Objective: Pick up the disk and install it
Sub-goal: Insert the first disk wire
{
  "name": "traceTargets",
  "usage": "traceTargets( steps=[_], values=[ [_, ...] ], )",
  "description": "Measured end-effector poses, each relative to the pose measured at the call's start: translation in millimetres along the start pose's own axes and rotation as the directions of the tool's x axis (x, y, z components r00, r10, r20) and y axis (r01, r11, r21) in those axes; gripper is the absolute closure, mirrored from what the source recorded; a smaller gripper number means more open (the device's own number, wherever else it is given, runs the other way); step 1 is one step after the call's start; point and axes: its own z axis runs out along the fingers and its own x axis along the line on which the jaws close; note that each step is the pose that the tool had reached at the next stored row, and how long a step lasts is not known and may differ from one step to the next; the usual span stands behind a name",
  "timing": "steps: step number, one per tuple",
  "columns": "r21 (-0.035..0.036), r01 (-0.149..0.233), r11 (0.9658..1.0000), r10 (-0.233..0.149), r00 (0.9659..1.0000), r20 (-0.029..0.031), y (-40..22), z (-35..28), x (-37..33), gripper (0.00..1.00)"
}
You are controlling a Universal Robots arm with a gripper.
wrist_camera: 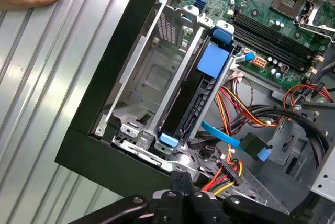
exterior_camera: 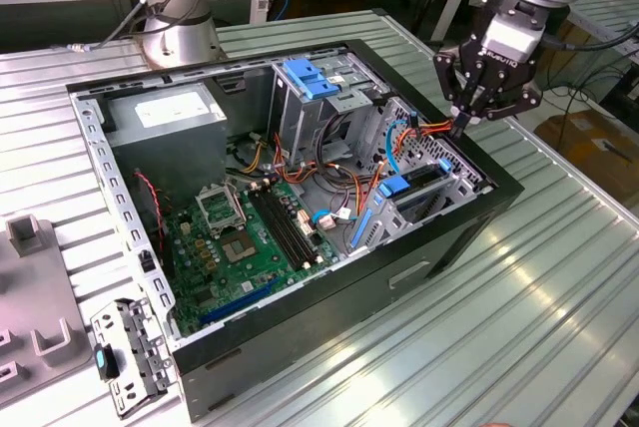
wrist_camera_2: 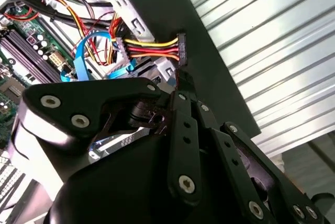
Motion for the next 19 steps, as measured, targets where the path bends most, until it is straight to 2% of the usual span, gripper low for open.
traceTargets(
  steps=[4, 5, 7, 9, 12, 19],
  values=[
    [0.0003, 0.007, 1.0000, -0.007, 1.0000, 0.0005, -4.9, 0.0, -5.5, 0.89],
    [0.0007, 0.021, 0.9998, -0.021, 0.9998, 0.0008, -6.2, 0.0, -7.5, 0.82],
    [0.0016, 0.045, 0.9990, -0.045, 0.9990, 0.0015, -7.3, 0.0, -7.4, 0.82],
    [0.0032, 0.089, 0.9960, -0.089, 0.9960, 0.0028, -8.5, 0.0, -6.9, 0.82],
    [0.0049, 0.130, 0.9915, -0.130, 0.9915, 0.0041, -9.2, 0.2, -6.5, 0.82],
    [0.0050, 0.133, 0.9912, -0.133, 0.9912, 0.0041, -9.3, 0.1, -6.4, 0.82]
  ],
)
